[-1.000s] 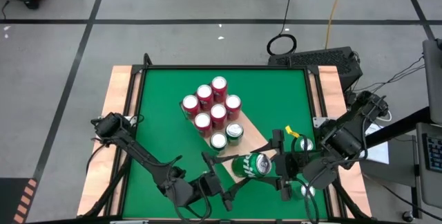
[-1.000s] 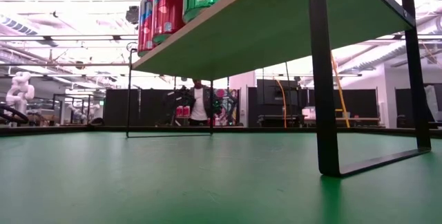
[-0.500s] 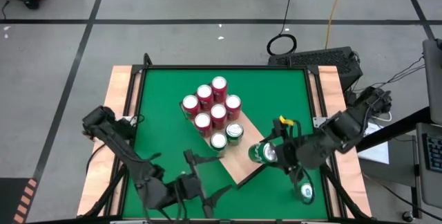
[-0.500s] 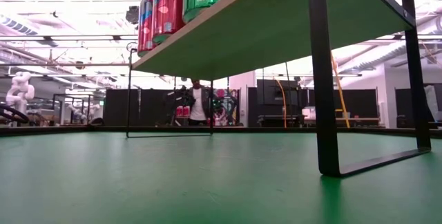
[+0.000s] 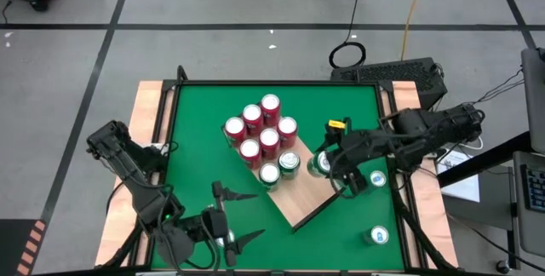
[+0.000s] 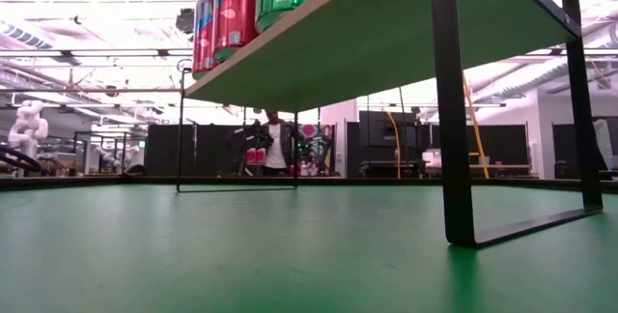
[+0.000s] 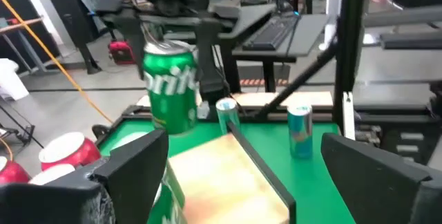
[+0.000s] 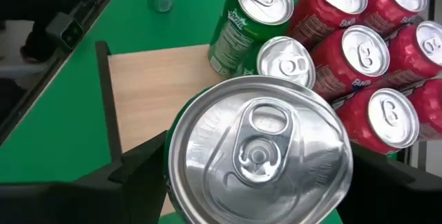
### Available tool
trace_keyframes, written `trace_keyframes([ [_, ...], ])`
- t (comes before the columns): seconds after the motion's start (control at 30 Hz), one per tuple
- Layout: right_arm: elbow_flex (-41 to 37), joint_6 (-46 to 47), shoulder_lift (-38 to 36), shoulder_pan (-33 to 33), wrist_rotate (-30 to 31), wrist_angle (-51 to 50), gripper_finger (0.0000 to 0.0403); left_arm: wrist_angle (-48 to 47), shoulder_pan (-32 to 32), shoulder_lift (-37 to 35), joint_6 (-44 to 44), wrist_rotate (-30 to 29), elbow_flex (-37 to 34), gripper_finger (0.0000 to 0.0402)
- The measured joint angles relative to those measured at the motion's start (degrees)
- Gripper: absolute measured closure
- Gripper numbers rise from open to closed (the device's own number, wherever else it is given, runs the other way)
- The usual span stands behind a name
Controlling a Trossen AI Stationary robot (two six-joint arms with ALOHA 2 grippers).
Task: Place canned beverage on shelf
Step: Put the green soda can on the shelf aligned with the other green soda can
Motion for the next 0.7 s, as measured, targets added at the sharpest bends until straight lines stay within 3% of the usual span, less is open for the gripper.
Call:
trace_keyframes([
  [0.27,-1.1,-5.8,-0.1,-6.8,-7.6,1.2,0.0095,-5.0,-1.5,-0.1,-4.9,-1.5,0.0,0.0024],
  [0.57,-7.1,-10.8,0.0,-12.4,-8.7,4.5,0.0094,-7.6,-1.8,0.0,-7.3,-1.5,0.0,0.0024],
  [0.7,-8.5,-11.4,0.0,-14.9,-13.6,5.6,0.0094,-7.7,-1.8,0.0,-7.8,-1.6,0.0,0.0024],
])
